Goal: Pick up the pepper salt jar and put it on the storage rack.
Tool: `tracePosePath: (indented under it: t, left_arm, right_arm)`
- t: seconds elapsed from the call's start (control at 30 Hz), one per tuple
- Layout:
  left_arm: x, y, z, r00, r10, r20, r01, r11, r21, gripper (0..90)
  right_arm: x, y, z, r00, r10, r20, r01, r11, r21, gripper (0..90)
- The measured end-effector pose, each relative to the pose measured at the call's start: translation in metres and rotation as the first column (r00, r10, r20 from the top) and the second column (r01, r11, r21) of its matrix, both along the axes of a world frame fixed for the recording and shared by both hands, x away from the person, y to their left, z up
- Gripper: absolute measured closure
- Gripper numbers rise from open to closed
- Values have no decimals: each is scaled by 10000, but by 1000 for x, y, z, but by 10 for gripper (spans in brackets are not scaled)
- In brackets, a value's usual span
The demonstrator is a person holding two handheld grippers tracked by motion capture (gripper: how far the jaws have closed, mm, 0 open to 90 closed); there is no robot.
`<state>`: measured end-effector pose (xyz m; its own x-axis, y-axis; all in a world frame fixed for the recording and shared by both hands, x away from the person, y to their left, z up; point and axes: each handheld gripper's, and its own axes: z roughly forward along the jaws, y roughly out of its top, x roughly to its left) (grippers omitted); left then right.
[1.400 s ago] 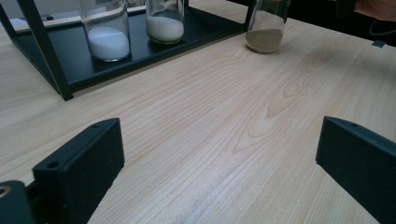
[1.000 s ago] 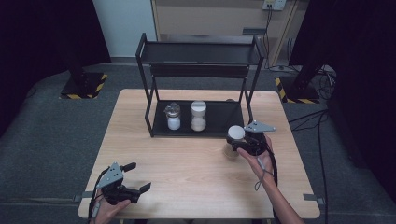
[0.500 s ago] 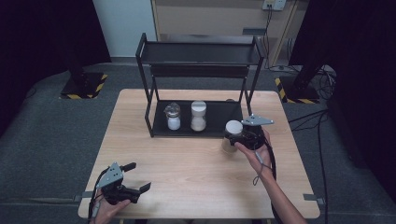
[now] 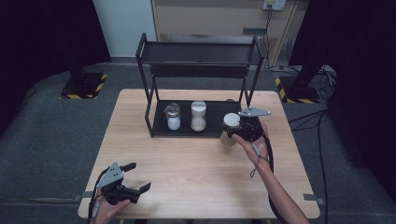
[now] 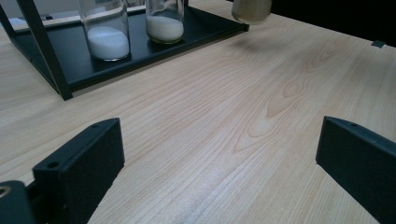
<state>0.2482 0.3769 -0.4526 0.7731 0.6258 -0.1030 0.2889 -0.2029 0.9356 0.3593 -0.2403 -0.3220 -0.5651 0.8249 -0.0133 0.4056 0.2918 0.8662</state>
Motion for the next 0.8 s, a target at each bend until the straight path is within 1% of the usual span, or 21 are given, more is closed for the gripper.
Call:
tracePosePath:
  t: [0.17, 0.4, 0.63, 0.8]
  left_arm:
    - [0, 0, 0, 10000, 2, -1, -2, 10000, 8, 1]
    - [0, 0, 0, 10000, 3, -3, -3, 10000, -7, 1]
    - [0, 0, 0, 10000, 5, -4, -5, 10000, -2, 1]
    - [0, 0, 0, 10000, 11, -17, -11, 10000, 9, 1]
  right_arm:
    - [9, 5, 5, 10000, -80, 43, 81, 9999, -92, 335]
    - [20, 10, 11, 9993, -354, 85, 354, 9994, -31, 336]
    - [30, 14, 13, 9983, -586, 41, 586, 9983, -48, 336]
    - [39, 16, 12, 9968, -799, 2, 799, 9968, -44, 335]
